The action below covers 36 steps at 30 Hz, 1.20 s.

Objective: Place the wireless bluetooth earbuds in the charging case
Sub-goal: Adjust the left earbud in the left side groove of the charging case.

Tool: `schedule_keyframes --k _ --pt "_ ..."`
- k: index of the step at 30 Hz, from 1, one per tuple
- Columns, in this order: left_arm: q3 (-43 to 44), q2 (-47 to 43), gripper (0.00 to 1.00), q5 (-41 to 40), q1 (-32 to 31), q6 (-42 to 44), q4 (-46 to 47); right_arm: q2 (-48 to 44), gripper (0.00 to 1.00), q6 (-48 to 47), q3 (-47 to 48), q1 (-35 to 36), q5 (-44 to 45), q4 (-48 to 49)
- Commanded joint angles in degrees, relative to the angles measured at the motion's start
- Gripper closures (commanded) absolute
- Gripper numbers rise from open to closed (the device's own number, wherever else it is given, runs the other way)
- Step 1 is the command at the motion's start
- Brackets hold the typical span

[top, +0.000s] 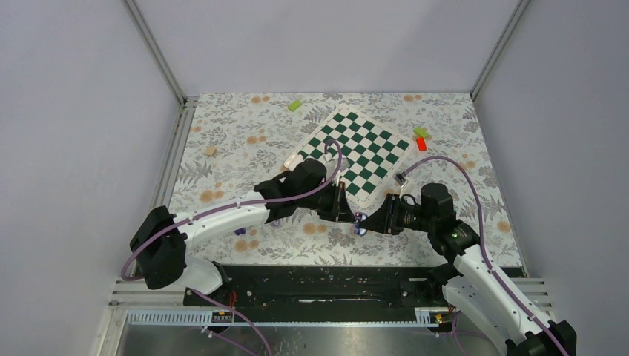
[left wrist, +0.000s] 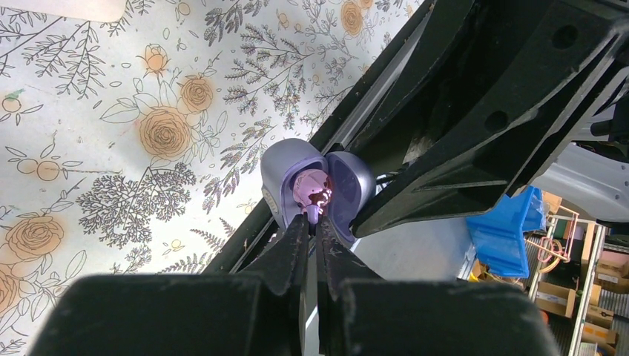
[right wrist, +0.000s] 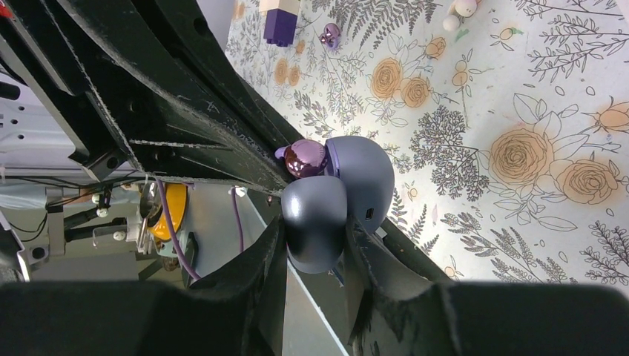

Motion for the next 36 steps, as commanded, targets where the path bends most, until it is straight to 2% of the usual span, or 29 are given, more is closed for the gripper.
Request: schedule_keyframes --k 1,21,27,36 --pt "1.58 0.12 1.0 -1.07 0.07 -0.17 2.86 -0.34 1.0 0.3 1.6 0.33 -1.71 2.94" --pt "2.13 0.67 0.99 -1.15 0.08 -0.36 2.67 -0.31 1.0 1.44 1.27 0.33 -2.37 4.68" --pt "3.14 0.65 0.82 -1.81 0.08 -0.21 1.24 -0.22 1.0 1.34 1.12 0.33 -2.31 4.6" --pt "3.95 -0.32 0.79 -2.38 0.06 0.43 -0.52 0.25 1.0 1.13 0.47 0.31 -1.7 4.5"
